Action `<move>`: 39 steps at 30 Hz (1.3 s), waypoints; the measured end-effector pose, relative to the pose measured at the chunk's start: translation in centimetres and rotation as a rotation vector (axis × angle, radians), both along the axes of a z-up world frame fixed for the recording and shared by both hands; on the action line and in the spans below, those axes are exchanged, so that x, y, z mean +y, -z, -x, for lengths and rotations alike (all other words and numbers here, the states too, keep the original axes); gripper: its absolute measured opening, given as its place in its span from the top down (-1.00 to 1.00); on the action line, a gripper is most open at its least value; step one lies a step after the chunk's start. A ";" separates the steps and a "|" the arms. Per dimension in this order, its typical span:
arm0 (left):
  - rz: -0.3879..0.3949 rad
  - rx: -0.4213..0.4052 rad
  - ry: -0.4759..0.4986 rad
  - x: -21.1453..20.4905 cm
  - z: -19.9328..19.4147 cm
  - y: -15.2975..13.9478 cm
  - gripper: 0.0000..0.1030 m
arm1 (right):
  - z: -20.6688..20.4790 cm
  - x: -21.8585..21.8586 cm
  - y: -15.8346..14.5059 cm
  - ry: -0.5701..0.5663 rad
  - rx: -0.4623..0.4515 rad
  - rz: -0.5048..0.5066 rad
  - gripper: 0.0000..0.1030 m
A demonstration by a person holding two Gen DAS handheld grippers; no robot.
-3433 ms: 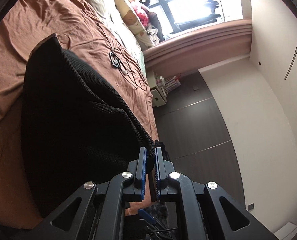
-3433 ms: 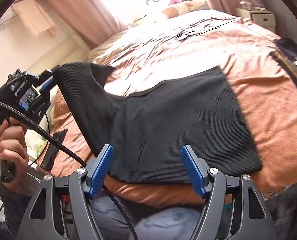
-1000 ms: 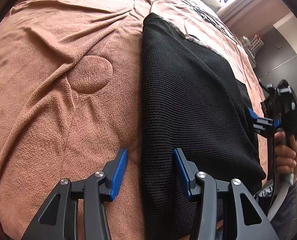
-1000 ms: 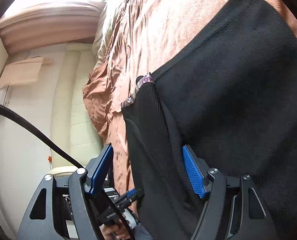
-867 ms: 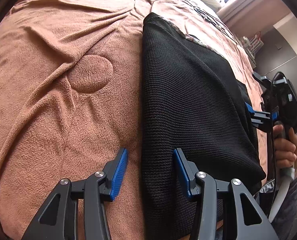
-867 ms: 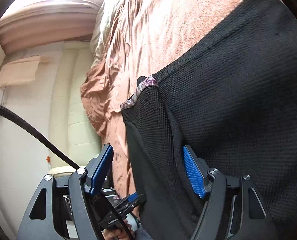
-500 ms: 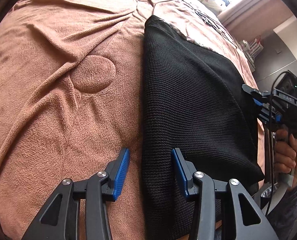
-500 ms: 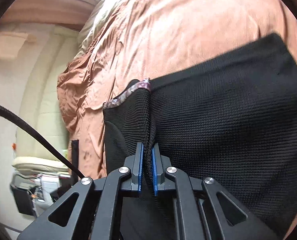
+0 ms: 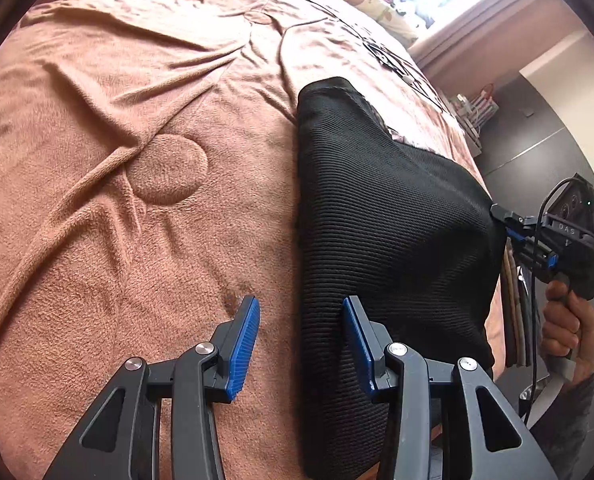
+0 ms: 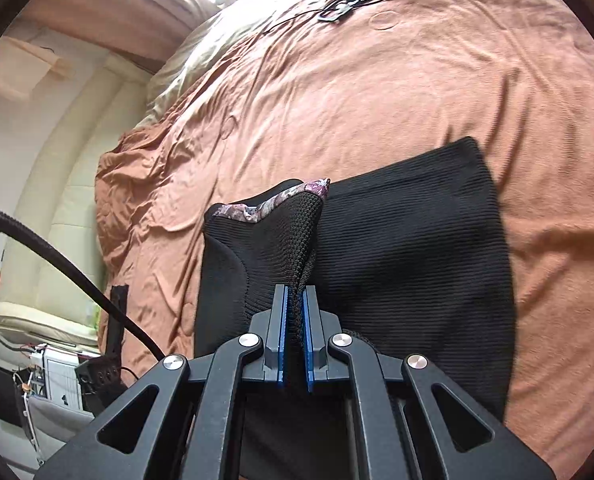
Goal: Fold small clothes
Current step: 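Lift the trim edge with the right tool and fold it over the shirt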
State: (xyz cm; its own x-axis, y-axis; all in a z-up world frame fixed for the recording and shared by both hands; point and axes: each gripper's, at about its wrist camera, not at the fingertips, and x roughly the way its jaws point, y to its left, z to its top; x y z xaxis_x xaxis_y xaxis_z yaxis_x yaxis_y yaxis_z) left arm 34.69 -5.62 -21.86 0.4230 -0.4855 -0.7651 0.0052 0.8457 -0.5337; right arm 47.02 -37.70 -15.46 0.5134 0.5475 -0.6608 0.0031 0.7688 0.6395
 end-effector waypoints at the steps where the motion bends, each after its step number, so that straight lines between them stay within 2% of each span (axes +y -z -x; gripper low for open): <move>1: 0.000 0.005 0.013 -0.3 -0.1 0.0 0.12 | 0.5 -0.8 -0.2 0.009 0.007 0.006 0.93; 7: -0.028 0.018 0.095 -2.8 -0.9 -0.4 0.12 | 2.1 -2.5 -1.4 0.049 0.029 0.049 0.93; 12: -0.094 0.003 0.131 -4.0 -1.5 -1.2 0.12 | 3.2 -3.6 -2.6 0.076 0.025 0.094 1.00; 16: -0.147 0.008 0.156 -5.1 -1.9 -0.8 0.12 | 3.3 -3.5 -2.1 0.068 0.039 0.111 1.00; 19: -0.158 0.058 0.162 -5.5 -1.9 0.6 0.28 | 2.8 -2.8 -1.7 0.046 0.046 0.109 1.00; 21: -0.140 0.053 0.144 -5.1 -1.9 0.5 0.35 | 2.1 -2.1 -1.6 0.034 0.055 0.157 1.00; 25: -0.156 0.059 0.144 -5.2 -1.7 0.5 0.38 | 0.9 -0.7 -1.5 0.019 0.061 0.225 0.99; 28: -0.191 0.061 0.172 -5.8 -1.1 0.2 0.40 | 0.2 0.1 -1.5 0.010 0.069 0.257 0.75; 29: -0.197 0.061 0.181 -5.9 -1.0 0.1 0.40 | 0.1 0.4 -1.5 0.004 0.064 0.263 0.37; 30: -0.201 0.063 0.189 -6.0 -0.9 0.1 0.40 | 0.1 0.6 -1.6 0.001 0.058 0.270 -0.19; 31: -0.200 0.065 0.194 -6.0 -0.9 0.2 0.40 | 0.1 0.7 -1.7 0.001 0.045 0.277 -0.37; 39: -0.163 0.075 0.186 -5.3 -0.7 0.7 0.40 | 0.4 0.3 -0.4 -0.035 0.061 0.297 -0.40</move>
